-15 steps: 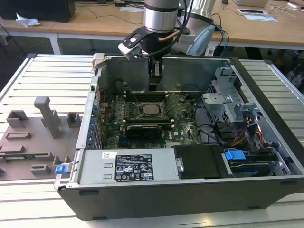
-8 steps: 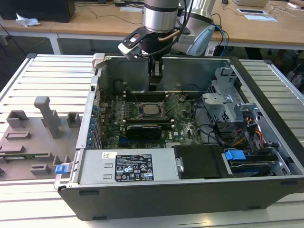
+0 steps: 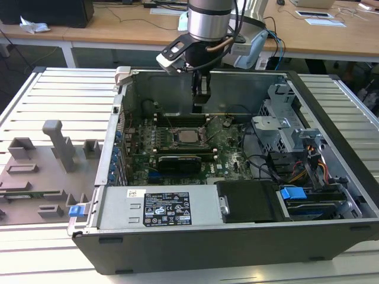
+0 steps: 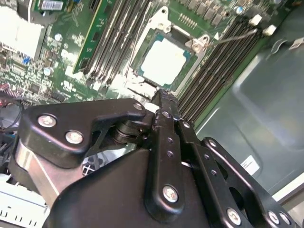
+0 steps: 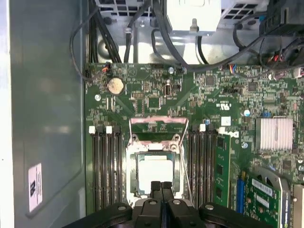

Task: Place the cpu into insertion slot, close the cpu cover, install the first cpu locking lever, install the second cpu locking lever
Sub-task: 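Close the cpu cover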

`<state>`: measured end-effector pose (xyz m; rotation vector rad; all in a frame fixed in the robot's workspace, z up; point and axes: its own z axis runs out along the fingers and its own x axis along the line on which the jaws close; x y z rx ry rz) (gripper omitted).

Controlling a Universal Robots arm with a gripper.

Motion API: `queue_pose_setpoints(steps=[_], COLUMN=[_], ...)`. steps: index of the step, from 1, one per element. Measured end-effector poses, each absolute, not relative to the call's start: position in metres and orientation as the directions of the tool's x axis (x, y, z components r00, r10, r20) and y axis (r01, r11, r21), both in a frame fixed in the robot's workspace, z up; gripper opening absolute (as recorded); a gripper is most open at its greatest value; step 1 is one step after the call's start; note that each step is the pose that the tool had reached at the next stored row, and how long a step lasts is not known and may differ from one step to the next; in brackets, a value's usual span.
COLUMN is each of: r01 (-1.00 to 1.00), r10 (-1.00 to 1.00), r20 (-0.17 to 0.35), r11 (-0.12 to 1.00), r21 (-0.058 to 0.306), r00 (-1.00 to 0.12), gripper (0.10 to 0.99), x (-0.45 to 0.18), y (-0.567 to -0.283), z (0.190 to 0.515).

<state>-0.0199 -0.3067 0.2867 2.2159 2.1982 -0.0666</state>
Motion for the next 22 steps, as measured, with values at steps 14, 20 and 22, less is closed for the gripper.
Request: queue_pose_setpoints(steps=[14, 20, 22], r01=[1.0, 1.0, 1.0], r10=[0.999, 0.999, 0.999], r20=[-0.044, -0.044, -0.044], r11=[-0.009, -0.009, -0.008], r21=[-0.016, -0.016, -0.017], r00=[0.008, 0.008, 0.008], gripper=[0.106, 0.106, 0.106], x=[0.016, 0.023, 0.028], y=[-0.307, -0.307, -0.307], z=[0.287, 0.287, 0.287])
